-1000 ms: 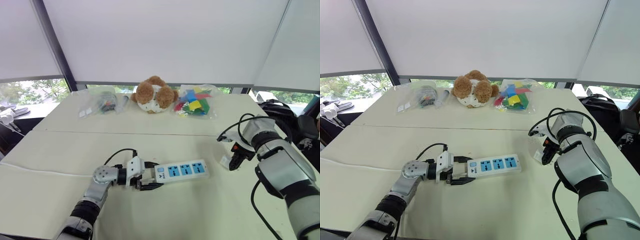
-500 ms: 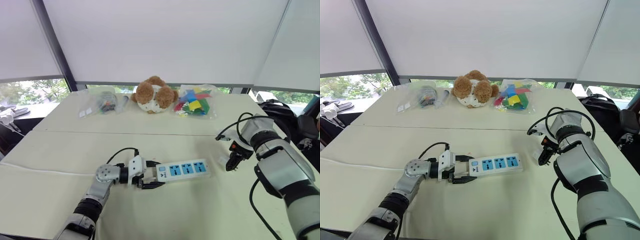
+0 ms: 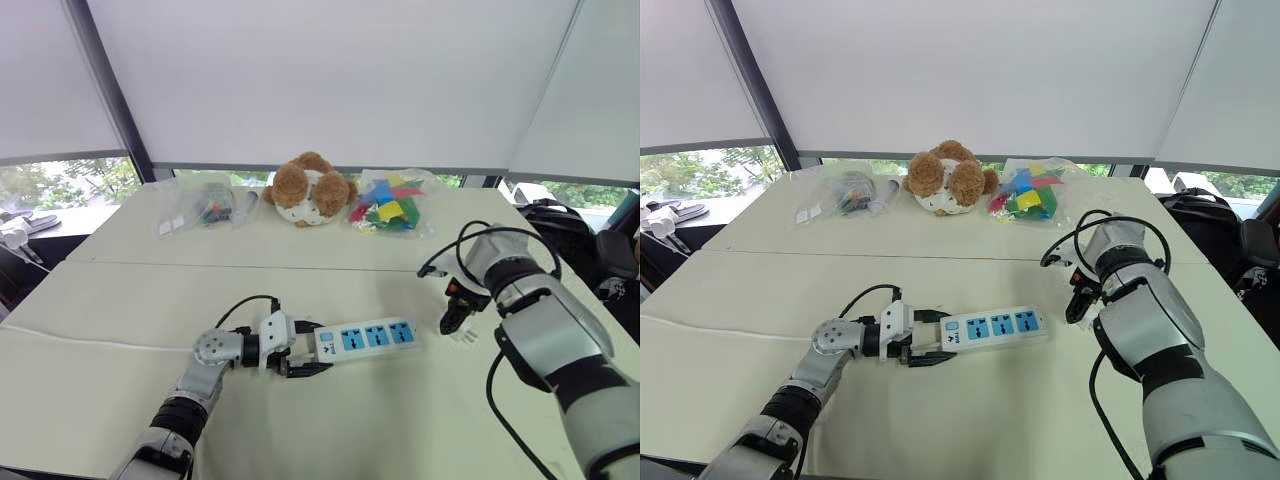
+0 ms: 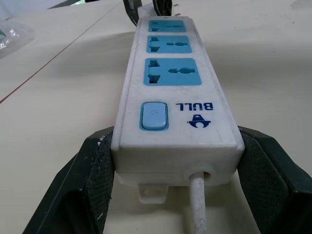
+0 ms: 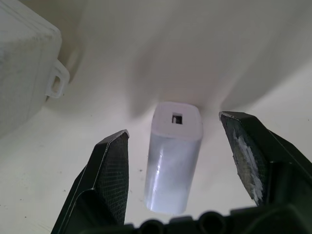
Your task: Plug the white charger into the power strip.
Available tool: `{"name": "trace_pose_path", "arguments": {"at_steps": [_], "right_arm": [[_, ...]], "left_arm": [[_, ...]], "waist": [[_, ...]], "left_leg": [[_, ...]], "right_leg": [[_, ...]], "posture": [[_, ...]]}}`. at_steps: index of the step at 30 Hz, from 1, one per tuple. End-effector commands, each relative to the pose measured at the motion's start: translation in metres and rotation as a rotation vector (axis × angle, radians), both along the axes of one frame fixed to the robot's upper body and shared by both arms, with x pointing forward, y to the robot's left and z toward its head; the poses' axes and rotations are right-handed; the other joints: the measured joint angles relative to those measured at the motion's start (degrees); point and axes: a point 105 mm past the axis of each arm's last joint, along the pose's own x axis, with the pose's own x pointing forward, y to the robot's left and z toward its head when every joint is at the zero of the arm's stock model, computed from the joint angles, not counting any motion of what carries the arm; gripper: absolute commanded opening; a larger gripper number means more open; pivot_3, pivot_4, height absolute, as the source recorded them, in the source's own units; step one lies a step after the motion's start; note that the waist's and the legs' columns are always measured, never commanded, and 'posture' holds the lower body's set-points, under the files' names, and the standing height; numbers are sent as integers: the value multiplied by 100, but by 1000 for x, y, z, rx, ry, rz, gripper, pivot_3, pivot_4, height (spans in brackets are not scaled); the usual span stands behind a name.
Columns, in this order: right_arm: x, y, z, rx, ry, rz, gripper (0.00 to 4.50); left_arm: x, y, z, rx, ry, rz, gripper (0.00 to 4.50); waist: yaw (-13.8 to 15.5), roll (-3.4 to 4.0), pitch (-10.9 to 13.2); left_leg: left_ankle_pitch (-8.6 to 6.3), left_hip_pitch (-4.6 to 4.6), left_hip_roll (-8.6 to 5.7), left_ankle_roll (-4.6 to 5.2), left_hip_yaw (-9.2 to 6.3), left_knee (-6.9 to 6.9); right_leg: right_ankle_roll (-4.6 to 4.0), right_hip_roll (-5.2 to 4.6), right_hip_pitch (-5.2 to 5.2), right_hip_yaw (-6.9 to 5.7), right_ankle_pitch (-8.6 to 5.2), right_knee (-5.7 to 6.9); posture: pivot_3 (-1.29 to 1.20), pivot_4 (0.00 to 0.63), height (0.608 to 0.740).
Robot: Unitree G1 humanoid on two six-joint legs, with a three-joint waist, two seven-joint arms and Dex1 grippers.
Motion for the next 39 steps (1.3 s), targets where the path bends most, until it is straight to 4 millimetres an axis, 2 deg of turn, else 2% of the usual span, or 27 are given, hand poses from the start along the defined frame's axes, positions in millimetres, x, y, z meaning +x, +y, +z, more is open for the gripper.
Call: {"name": "trace_pose_path", "arguments": {"at_steps": [1,3,4,9,11,16,19,22,25,28,32,39], "right_arm": [[3,-2,11,-21,-26,7,1902],[2,-1,12,-17,-16,13,945],[2,-1,12,-15,-18,11,712],[2,2,15,24,-18,15,714],[7,7,24,93,-76,42,714],[14,31,77,510,-335,214,714],[1,27,81,620,-448,381,714],[-7,39,86,808,-575,396,714],[-22,48,74,970,-639,387,714],[-39,59,62,1145,-702,368,714],[-51,67,53,1221,-751,308,714],[-67,75,28,1252,-735,265,714]], "left_arm": [[-11,-7,-26,77,69,-19,2960],[-12,-6,-27,77,71,-16,2960],[-12,-6,-27,79,71,-16,2960],[-10,-7,-24,81,72,-12,2960],[-8,-6,-23,82,76,-16,2960],[-7,-2,-15,109,138,-106,2960],[-3,3,-14,161,164,-157,2960],[7,13,-8,190,176,-169,2960],[16,16,2,195,172,-179,2960],[19,22,2,229,165,-179,2960],[18,33,1,253,165,-181,2960],[15,39,-1,270,164,-192,2960]], "waist": [[-6,0,0],[-12,0,0],[-11,0,0],[-10,0,0],[-7,0,0],[-9,2,4],[-22,-5,1],[-47,-25,-8],[-147,-19,-4],[-195,-20,-3],[-247,-21,-2],[-354,-24,-1]], "left_leg": [[0,0,0,0,0,0],[0,0,0,0,0,0],[0,1,0,0,-1,-1],[0,0,0,0,-1,-1],[0,0,0,0,-1,-1],[0,-3,0,0,-2,-1],[-1,-3,0,1,-11,-12],[-6,-1,3,10,-39,-16],[-6,-4,5,11,-39,-24],[-6,-4,6,11,-41,-27],[-6,-2,6,11,-41,-23],[-6,0,7,11,-46,-23]], "right_leg": [[0,0,0,0,0,0],[0,0,0,0,0,0],[0,0,0,0,0,0],[0,1,-1,-1,0,0],[0,1,0,0,0,0],[0,1,1,-1,0,-5],[5,5,5,-6,0,-15],[17,16,20,-24,-6,-24],[16,17,7,-22,-6,-12],[16,18,6,-21,-6,-10],[15,18,6,-19,-6,-6],[15,21,9,-21,-6,-3]], "posture": [[0,150,739],[0,150,739],[0,150,739],[0,150,739],[0,150,739],[0,150,739],[0,150,739],[0,150,739],[0,150,739],[0,150,739],[0,150,739],[0,150,739]]}}
